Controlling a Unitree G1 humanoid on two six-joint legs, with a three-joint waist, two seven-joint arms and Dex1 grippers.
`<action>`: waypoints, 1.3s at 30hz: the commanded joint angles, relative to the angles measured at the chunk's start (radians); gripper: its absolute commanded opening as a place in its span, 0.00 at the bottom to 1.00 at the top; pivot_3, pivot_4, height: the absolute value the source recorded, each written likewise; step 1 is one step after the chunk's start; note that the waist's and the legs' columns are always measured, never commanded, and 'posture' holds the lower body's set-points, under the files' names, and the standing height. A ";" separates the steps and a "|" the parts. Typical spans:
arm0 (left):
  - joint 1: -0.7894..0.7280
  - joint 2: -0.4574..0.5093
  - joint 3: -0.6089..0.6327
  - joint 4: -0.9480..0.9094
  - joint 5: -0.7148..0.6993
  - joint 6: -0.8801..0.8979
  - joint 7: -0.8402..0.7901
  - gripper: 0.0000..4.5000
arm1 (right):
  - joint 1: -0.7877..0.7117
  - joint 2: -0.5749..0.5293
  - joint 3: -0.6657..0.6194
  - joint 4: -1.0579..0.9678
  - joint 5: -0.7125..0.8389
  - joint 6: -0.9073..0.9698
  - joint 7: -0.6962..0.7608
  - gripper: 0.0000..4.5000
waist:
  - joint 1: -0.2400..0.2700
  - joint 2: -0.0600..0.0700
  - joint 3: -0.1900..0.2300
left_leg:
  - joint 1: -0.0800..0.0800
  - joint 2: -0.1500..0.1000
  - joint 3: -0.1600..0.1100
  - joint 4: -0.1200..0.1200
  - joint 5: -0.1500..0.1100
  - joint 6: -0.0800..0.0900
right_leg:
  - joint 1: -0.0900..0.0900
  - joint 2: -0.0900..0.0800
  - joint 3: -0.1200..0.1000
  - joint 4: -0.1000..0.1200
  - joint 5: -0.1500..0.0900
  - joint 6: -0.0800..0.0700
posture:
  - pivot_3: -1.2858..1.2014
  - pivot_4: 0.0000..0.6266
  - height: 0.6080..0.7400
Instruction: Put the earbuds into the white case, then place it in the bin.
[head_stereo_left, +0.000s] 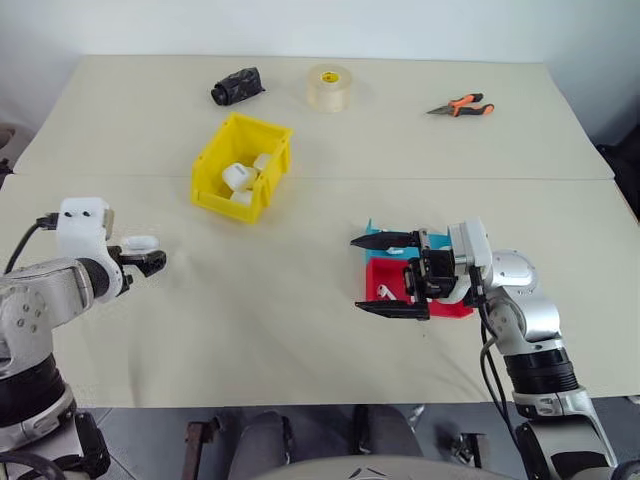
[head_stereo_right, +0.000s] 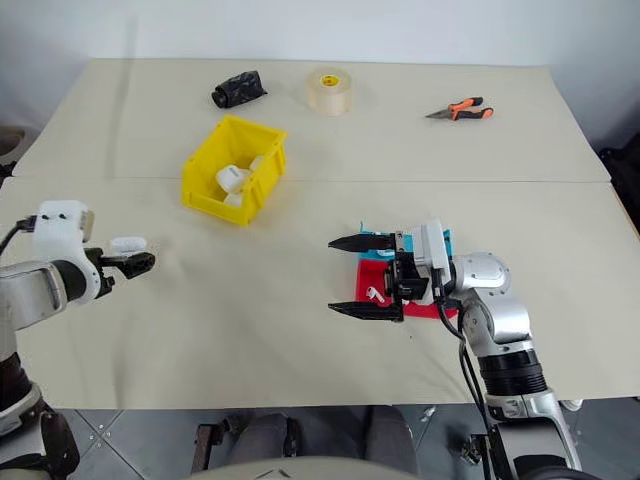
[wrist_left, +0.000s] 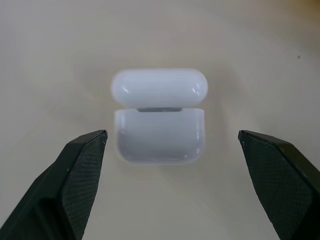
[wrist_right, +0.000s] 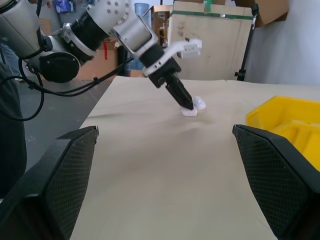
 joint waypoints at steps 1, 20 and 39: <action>-0.027 0.013 -0.043 0.045 0.023 0.000 0.025 0.99 | 0.021 0.015 0.004 -0.075 0.024 0.003 -0.019 1.00 | -0.003 0.000 0.000 | 0.000 0.000 0.000 0.000 0.000 0.000 | 0.000 0.000 0.000 0.000 0.000 0.000 | 0.52 0.24 1.00; -0.063 -0.001 -0.089 0.132 0.048 0.000 0.033 0.91 | 0.072 0.040 0.018 -0.131 0.016 -0.002 -0.083 1.00 | -0.003 0.000 0.000 | 0.001 0.000 -0.001 0.002 0.000 0.000 | 0.000 0.000 0.002 0.004 0.000 0.000 | 0.52 0.24 1.00; 0.241 -0.043 0.166 -0.209 -0.169 -0.354 -0.433 0.67 | 0.063 -0.023 -0.033 -0.105 0.000 -0.023 -0.095 1.00 | 0.004 -0.001 0.000 | 0.010 0.000 0.002 -0.007 0.000 0.000 | 0.001 -0.001 0.010 0.003 0.000 0.000 | 0.52 0.24 1.00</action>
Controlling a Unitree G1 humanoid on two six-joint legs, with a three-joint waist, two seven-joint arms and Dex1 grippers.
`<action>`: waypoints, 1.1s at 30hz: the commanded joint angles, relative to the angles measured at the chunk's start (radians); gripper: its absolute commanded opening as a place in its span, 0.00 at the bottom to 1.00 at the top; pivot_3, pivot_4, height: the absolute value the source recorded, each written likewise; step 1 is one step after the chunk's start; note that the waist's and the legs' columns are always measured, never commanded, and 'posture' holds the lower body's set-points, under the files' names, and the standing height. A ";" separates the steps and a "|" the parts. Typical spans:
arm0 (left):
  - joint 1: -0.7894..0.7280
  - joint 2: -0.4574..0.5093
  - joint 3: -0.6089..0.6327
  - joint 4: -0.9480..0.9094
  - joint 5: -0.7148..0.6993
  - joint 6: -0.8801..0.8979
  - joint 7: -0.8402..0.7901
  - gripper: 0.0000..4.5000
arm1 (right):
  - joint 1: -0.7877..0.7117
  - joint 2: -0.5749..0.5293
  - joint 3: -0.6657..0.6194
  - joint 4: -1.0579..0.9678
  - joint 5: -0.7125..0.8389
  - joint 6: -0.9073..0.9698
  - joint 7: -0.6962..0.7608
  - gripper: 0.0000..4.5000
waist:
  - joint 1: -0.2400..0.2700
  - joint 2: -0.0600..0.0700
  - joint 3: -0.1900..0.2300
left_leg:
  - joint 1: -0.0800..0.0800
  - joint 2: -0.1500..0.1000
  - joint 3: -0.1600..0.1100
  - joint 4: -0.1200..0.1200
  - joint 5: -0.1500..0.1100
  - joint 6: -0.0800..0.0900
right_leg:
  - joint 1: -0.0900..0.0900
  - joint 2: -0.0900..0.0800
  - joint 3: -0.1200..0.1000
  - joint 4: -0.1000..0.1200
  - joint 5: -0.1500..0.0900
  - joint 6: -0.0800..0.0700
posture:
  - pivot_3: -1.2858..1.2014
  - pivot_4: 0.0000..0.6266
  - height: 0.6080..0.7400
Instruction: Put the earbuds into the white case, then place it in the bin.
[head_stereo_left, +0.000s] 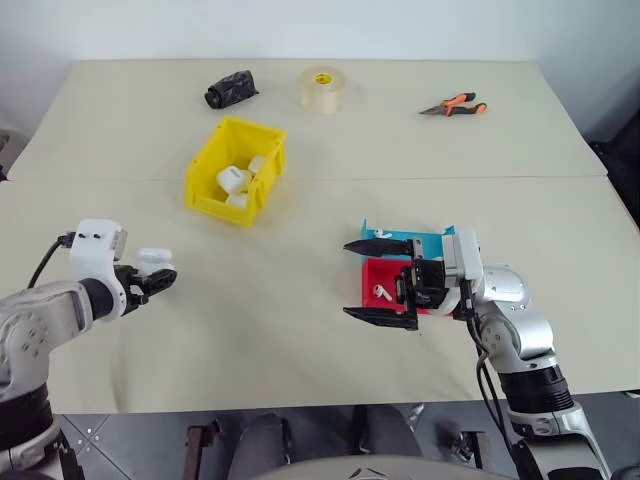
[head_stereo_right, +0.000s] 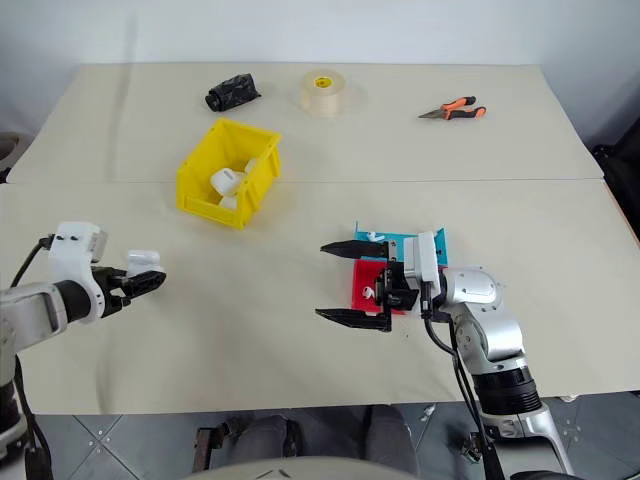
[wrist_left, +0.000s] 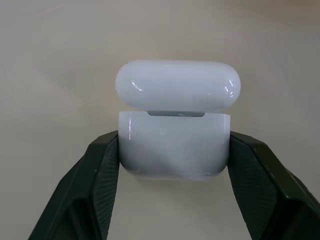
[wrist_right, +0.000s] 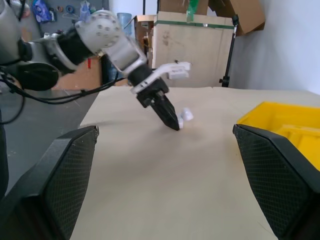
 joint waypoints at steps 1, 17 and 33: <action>0.026 -0.075 0.079 -0.151 -0.101 -0.206 -0.131 0.67 | -0.015 -0.044 -0.059 -0.004 0.007 -0.022 0.004 1.00 | 0.007 0.000 0.000 | 0.000 0.000 0.000 0.001 0.000 0.000 | 0.001 0.000 0.000 0.000 0.000 0.000 | 0.52 0.24 1.00; 0.112 -0.393 -0.579 0.049 0.248 -1.397 -0.755 0.67 | 0.184 -0.307 -0.326 -0.116 0.014 0.011 -0.067 1.00 | 0.044 0.000 0.000 | -0.001 -0.001 0.009 0.002 0.000 0.001 | 0.002 0.000 0.000 -0.005 0.000 0.000 | 0.52 0.24 1.00; -0.092 -0.572 -0.749 0.452 0.195 -1.704 -1.017 0.67 | 0.622 -0.638 -0.566 -0.487 -0.117 0.583 -0.304 1.00 | 0.047 0.000 -0.001 | -0.002 0.000 0.007 0.005 -0.001 0.002 | 0.004 0.001 -0.002 -0.007 0.000 0.000 | 0.52 0.24 1.00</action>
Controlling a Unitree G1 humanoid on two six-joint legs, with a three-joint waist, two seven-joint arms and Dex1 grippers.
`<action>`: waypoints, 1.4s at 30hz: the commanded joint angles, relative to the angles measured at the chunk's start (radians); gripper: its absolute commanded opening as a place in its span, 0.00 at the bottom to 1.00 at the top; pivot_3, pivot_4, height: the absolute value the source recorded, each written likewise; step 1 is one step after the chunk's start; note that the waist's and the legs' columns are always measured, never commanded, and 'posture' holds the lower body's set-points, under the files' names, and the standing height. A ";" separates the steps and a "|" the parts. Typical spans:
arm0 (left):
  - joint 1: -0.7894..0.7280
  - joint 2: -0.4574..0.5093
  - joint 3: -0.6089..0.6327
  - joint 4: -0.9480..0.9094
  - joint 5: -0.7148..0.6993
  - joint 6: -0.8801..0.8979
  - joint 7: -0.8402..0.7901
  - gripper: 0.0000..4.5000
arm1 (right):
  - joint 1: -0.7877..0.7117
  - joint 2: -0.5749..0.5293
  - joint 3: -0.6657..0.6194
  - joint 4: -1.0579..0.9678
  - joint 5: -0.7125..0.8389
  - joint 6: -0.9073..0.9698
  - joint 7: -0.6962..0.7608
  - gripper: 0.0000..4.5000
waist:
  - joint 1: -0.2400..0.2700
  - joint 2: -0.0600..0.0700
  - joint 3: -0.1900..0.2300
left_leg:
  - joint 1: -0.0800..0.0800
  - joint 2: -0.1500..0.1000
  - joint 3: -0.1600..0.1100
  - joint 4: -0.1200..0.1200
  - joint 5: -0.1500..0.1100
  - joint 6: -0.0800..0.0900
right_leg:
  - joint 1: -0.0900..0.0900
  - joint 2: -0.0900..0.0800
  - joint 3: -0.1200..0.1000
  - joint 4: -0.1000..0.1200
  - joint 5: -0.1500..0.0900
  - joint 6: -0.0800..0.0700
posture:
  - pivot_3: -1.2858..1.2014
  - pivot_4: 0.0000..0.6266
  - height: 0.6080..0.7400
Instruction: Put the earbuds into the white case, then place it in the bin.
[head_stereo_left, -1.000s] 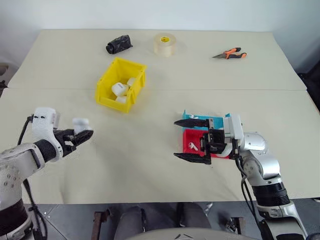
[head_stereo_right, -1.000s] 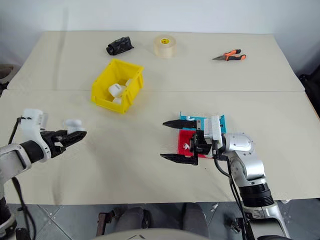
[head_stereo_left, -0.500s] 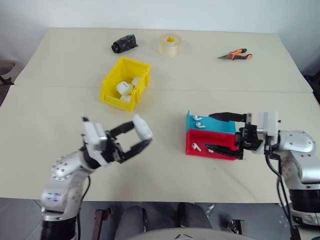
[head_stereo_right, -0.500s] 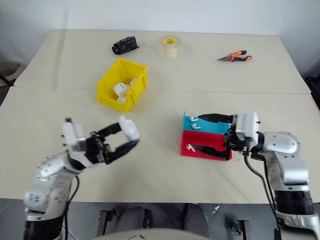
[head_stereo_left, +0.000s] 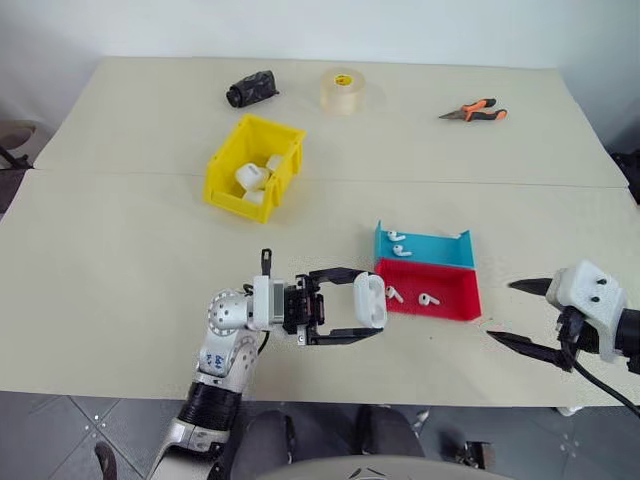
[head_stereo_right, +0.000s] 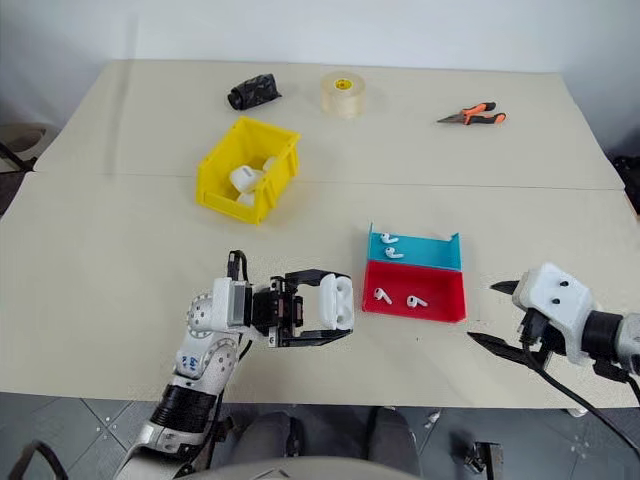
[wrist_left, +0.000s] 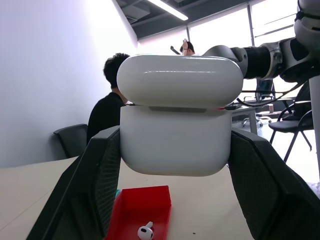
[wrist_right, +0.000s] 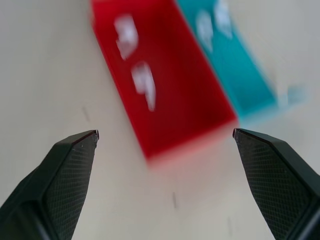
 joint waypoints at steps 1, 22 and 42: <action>-0.011 0.014 -0.013 0.001 -0.017 -0.015 -0.030 0.67 | -0.038 -0.040 0.029 -0.112 0.054 0.149 -0.038 1.00 | 0.000 0.000 0.000 | 0.000 0.000 0.000 0.000 0.000 0.000 | 0.000 0.000 0.000 0.000 0.000 0.000 | 0.52 0.24 1.00; 0.057 0.088 -0.019 -0.110 0.030 0.012 0.145 0.67 | -0.865 -0.068 0.936 -0.001 -0.204 0.394 -0.042 1.00 | -0.002 0.001 0.000 | -0.004 0.000 -0.015 0.004 0.000 0.000 | 0.010 0.000 -0.013 -0.009 0.000 0.000 | 0.52 0.24 1.00; 0.065 0.102 -0.038 -0.125 0.016 0.020 0.147 0.66 | -0.873 -0.061 0.955 0.046 -0.299 0.376 0.044 0.51 | -0.003 0.001 0.000 | -0.008 0.000 -0.019 0.006 0.000 0.000 | 0.010 0.000 -0.017 -0.009 0.000 0.000 | 0.52 0.24 1.00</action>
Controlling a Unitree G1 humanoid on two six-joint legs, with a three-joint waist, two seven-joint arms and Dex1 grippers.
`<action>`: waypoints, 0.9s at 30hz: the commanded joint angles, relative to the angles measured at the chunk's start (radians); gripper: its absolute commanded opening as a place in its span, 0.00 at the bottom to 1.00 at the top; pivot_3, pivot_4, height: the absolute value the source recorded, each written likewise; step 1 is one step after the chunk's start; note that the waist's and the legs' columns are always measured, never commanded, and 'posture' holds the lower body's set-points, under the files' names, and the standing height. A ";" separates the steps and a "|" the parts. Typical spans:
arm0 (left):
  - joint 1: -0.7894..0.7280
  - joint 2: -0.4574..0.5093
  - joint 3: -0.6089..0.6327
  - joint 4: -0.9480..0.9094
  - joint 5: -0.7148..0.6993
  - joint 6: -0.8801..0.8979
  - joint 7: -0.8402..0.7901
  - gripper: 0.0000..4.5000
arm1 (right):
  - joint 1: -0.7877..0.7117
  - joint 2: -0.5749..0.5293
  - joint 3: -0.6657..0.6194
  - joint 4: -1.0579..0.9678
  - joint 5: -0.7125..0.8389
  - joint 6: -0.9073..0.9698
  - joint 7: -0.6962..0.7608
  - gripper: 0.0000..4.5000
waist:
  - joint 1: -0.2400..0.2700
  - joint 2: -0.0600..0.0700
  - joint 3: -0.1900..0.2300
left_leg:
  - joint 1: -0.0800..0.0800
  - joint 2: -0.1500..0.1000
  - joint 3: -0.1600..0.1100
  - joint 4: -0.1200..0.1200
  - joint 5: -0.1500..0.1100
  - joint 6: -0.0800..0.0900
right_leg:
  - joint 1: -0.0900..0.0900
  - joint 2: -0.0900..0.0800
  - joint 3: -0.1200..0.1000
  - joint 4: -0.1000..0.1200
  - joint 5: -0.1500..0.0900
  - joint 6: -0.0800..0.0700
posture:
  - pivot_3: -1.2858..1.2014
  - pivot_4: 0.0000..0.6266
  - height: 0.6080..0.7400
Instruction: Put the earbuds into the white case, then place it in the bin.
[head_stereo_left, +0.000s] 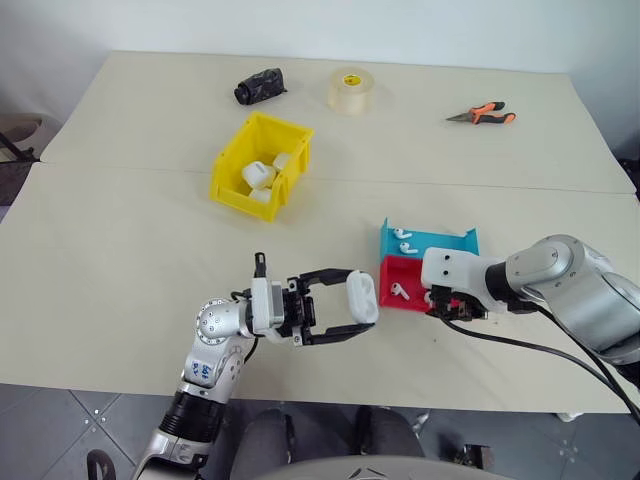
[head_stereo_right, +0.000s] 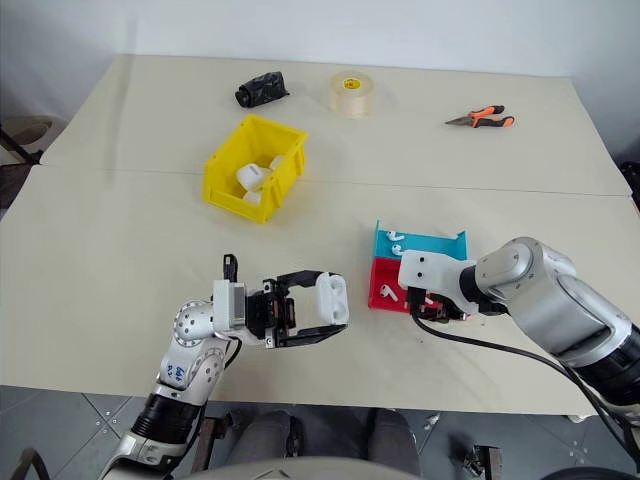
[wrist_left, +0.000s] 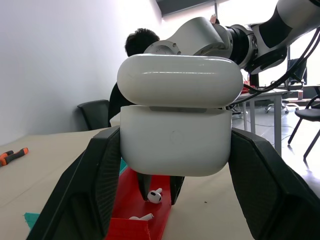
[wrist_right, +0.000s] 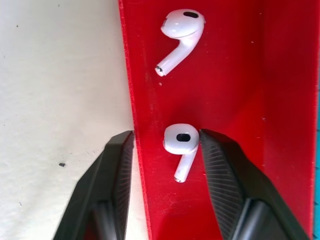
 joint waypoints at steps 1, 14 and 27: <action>0.004 0.001 -0.009 -0.039 -0.014 -0.006 -0.004 0.66 | 0.002 0.001 -0.013 -0.004 -0.021 -0.005 0.002 0.51 | 0.000 0.000 0.000 | 0.000 0.000 0.000 0.000 0.000 0.000 | 0.000 0.000 0.000 0.000 0.000 0.000 | 0.52 0.24 1.00; -0.006 0.004 -0.010 -0.037 -0.013 -0.001 -0.009 0.66 | 0.020 0.026 -0.020 -0.025 -0.024 0.015 -0.006 0.25 | -0.001 0.000 0.000 | 0.000 0.000 0.000 0.000 0.000 0.000 | 0.000 0.000 0.000 0.000 0.000 0.000 | 0.52 0.24 1.00; -0.004 0.005 -0.009 -0.029 -0.017 0.000 -0.016 0.66 | 0.038 0.034 -0.036 -0.039 -0.020 0.020 -0.017 0.14 | -0.001 0.000 0.000 | 0.000 0.000 0.000 0.000 0.000 0.000 | 0.000 0.000 0.000 0.000 0.000 0.000 | 0.52 0.24 1.00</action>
